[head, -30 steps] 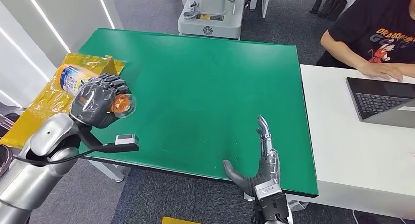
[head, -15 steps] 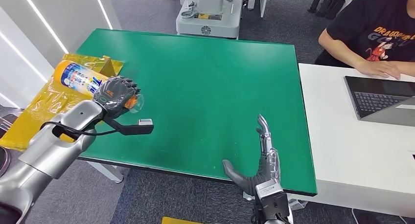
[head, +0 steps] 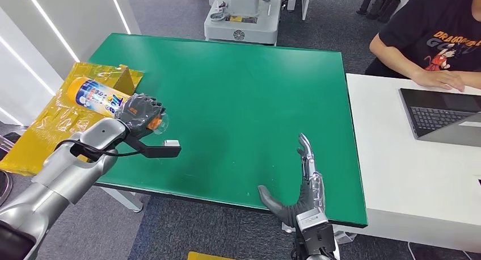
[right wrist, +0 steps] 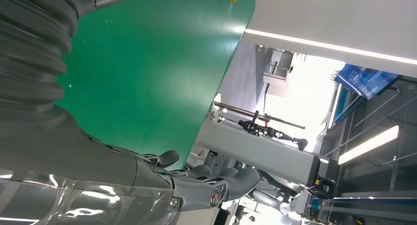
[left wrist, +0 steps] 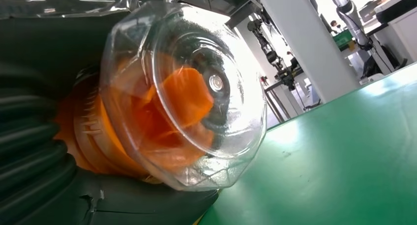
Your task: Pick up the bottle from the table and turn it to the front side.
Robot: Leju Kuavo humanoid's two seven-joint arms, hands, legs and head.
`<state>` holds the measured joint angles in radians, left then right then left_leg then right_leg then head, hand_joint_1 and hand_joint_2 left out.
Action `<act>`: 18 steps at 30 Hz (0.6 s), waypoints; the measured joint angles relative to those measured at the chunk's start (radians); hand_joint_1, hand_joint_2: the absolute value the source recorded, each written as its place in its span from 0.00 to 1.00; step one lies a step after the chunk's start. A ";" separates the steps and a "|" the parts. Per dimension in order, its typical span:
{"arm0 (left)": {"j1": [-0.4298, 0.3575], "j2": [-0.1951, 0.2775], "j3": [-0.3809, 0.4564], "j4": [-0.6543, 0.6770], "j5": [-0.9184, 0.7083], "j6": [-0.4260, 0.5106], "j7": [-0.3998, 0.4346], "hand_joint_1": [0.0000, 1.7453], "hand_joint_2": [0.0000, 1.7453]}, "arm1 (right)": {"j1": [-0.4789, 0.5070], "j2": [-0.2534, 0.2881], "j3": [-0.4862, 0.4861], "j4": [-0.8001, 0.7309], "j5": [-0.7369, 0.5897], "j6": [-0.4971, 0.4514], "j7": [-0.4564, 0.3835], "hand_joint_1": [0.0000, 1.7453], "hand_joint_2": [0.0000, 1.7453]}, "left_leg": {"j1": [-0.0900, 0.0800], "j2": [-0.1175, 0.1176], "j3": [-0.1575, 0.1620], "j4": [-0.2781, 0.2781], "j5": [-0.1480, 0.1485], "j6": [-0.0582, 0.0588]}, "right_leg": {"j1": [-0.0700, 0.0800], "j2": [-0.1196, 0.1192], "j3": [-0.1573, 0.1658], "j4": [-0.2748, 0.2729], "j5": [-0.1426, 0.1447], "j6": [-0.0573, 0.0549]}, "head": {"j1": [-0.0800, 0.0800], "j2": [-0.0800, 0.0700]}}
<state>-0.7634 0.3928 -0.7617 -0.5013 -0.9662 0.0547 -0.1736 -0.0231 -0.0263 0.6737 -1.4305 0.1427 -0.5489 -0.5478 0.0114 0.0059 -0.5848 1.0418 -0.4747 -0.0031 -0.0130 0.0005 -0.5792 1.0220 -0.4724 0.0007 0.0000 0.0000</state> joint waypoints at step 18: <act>0.015 0.006 -0.001 0.117 -0.022 -0.039 0.074 1.00 1.00 | -0.001 0.002 0.000 0.001 -0.002 -0.005 0.008 0.00 1.00 | 0.000 0.000 -0.001 -0.001 0.000 0.000 | 0.000 0.000 0.000 0.001 0.000 0.000 | 0.000 0.000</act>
<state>-0.7486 0.3985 -0.7623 -0.3838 -0.9885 0.0161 -0.0998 -0.0240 -0.0239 0.6737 -1.4292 0.1410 -0.5538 -0.5399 0.0115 0.0060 -0.5855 1.0409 -0.4747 -0.0031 -0.0130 0.0007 -0.5792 1.0226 -0.4724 0.0006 0.0001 0.0000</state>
